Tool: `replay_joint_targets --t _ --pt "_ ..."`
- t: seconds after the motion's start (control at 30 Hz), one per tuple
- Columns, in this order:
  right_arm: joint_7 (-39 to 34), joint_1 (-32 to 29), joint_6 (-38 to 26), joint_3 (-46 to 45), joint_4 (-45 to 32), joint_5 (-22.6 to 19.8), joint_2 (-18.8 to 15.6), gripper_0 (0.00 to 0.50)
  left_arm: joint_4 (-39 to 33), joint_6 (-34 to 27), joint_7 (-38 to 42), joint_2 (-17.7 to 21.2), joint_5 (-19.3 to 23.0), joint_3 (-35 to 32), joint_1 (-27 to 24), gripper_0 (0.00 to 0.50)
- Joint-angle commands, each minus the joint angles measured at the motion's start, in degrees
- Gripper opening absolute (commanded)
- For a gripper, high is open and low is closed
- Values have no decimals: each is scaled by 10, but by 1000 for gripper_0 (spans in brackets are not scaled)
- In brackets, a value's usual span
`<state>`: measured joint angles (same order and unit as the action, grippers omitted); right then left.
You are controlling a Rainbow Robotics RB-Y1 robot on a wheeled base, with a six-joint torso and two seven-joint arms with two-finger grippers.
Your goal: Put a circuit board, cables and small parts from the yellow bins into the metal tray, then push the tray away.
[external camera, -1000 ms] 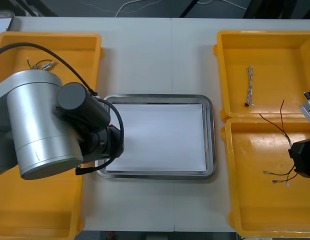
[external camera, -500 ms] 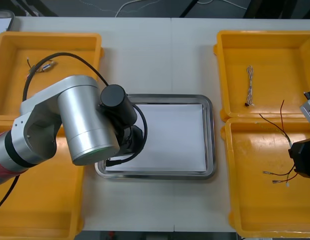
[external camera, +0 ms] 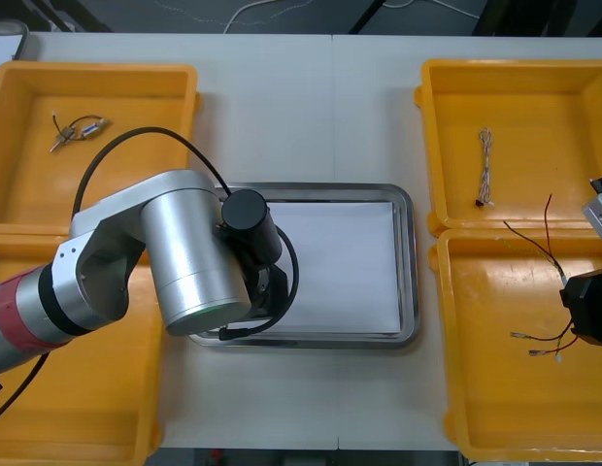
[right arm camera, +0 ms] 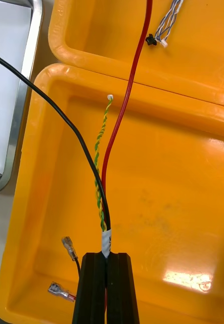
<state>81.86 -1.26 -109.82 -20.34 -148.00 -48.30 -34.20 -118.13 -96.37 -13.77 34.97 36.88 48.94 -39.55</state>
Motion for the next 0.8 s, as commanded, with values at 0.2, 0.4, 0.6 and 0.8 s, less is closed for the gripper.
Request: replay_joint_targets --t 0.2,0.4,0.6,0.8 --pt "-14 -5 -2 6 -17 4 -18 0 33 29 -47 -25 -13 26 -22 0" --pt "-14 -5 -2 6 -17 4 -18 0 44 48 -54 -32 -13 28 -22 0" --pt "-14 -5 -2 6 -17 4 -18 0 47 48 -55 -35 -21 36 -21 0" --pt "-14 -5 -2 6 -17 4 -18 0 52 48 -54 -35 -41 47 -20 178"
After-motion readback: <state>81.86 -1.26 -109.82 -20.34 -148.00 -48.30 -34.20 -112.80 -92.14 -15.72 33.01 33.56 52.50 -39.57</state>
